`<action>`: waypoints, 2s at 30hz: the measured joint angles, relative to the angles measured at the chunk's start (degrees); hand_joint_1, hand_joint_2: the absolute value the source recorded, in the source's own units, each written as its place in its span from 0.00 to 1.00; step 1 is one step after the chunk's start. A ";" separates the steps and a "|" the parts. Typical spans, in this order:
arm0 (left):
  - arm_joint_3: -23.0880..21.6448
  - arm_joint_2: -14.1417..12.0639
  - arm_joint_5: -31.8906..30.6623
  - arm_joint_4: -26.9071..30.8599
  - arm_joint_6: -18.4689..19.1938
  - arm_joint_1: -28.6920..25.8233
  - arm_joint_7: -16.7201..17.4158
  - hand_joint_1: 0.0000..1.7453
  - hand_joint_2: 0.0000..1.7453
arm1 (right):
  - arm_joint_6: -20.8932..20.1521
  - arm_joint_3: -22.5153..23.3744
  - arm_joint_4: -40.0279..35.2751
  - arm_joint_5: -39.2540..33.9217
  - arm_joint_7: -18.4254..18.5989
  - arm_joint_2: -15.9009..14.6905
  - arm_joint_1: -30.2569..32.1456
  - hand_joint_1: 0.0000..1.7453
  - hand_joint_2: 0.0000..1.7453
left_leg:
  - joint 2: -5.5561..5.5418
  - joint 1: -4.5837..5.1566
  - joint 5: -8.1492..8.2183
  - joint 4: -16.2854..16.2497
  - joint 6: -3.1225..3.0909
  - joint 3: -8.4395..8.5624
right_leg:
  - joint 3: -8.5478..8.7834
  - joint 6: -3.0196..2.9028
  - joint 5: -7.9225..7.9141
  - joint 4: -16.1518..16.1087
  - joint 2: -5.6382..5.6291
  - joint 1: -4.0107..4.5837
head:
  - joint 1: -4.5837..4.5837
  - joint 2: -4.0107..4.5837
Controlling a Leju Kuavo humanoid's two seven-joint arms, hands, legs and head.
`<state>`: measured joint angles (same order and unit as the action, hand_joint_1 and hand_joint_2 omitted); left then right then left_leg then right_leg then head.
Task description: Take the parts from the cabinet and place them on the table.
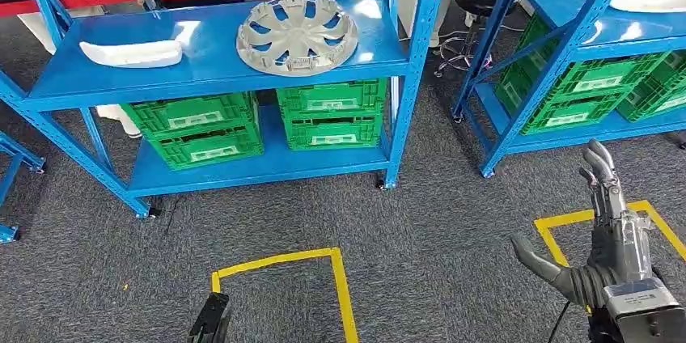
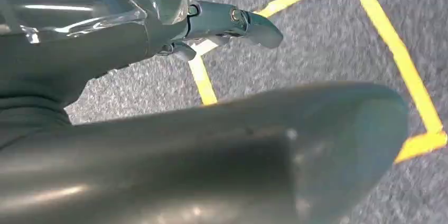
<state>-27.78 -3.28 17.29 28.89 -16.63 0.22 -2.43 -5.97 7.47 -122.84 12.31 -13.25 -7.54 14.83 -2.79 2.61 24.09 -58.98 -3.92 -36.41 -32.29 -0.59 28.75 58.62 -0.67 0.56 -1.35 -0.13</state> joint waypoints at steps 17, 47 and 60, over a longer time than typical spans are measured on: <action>0.00 -0.31 0.00 0.04 0.00 0.45 0.00 0.00 0.00 | 0.00 -0.22 -0.04 -0.07 0.02 0.13 -0.05 0.00 1.00 | 2.69 -2.11 0.53 1.98 1.30 2.44 | 1.44 1.12 0.38 -1.21 0.66 -1.21 | -0.31 0.00; 0.42 -0.61 1.05 0.94 -0.37 -0.70 -1.18 0.00 0.00 | -0.28 -0.83 0.31 -0.18 0.46 0.20 -0.22 0.00 1.00 | 2.83 -1.27 0.44 2.68 -0.19 1.77 | 5.39 1.88 1.07 -2.05 0.75 -1.95 | -0.50 0.00; 0.52 0.26 1.12 1.14 -0.87 -0.79 -1.00 0.00 0.00 | -0.28 -0.94 0.61 -0.17 0.85 0.11 -0.20 0.00 1.00 | 2.08 -1.57 5.25 3.49 2.20 8.59 | -2.37 1.64 -3.35 -0.99 1.30 -2.12 | -0.13 0.00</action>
<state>-27.26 -3.02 18.40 30.03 -17.51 -0.58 -3.43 -6.25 6.54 -122.22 12.13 -12.39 -7.43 14.63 -0.71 1.03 29.34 -55.49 -1.72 -27.82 -34.66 1.05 25.40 57.63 0.62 -1.56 -1.49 -0.13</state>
